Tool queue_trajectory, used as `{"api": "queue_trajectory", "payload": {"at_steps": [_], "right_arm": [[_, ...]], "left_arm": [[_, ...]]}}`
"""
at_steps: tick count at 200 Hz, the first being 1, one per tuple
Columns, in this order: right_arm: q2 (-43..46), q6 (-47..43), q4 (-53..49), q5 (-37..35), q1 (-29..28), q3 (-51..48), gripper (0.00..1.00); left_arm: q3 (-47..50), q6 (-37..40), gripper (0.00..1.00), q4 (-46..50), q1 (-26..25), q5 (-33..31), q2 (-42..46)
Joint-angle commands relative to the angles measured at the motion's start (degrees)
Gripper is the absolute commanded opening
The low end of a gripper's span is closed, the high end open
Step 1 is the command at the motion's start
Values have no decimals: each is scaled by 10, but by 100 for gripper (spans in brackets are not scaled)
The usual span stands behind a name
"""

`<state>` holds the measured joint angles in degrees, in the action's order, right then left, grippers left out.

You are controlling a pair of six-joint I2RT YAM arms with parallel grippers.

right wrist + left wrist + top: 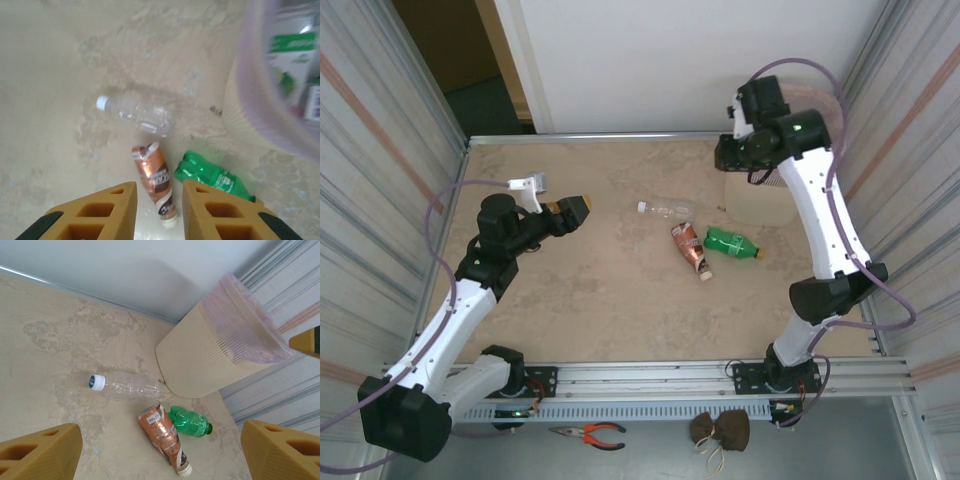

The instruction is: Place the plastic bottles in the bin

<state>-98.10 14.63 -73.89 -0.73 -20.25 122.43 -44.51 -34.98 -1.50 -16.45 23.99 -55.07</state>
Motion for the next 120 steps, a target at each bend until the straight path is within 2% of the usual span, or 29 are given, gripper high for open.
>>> {"api": "queue_trajectory", "payload": {"at_steps": [1,34,69,86,120], "right_arm": [[27,6,38,-33,-33,-57,35],[36,11,105,-40,-78,-168,46],[7,18,142,-59,-110,-239,54],[-8,16,169,-57,-120,-271,62],[-43,15,217,-47,-123,-322,69]], "left_arm": [[-3,-1,83,-1,6,9,8],[-2,-1,83,2,6,9,11],[0,-1,83,6,6,7,13],[0,-1,83,7,7,6,13],[1,-2,83,9,6,5,13]]}}
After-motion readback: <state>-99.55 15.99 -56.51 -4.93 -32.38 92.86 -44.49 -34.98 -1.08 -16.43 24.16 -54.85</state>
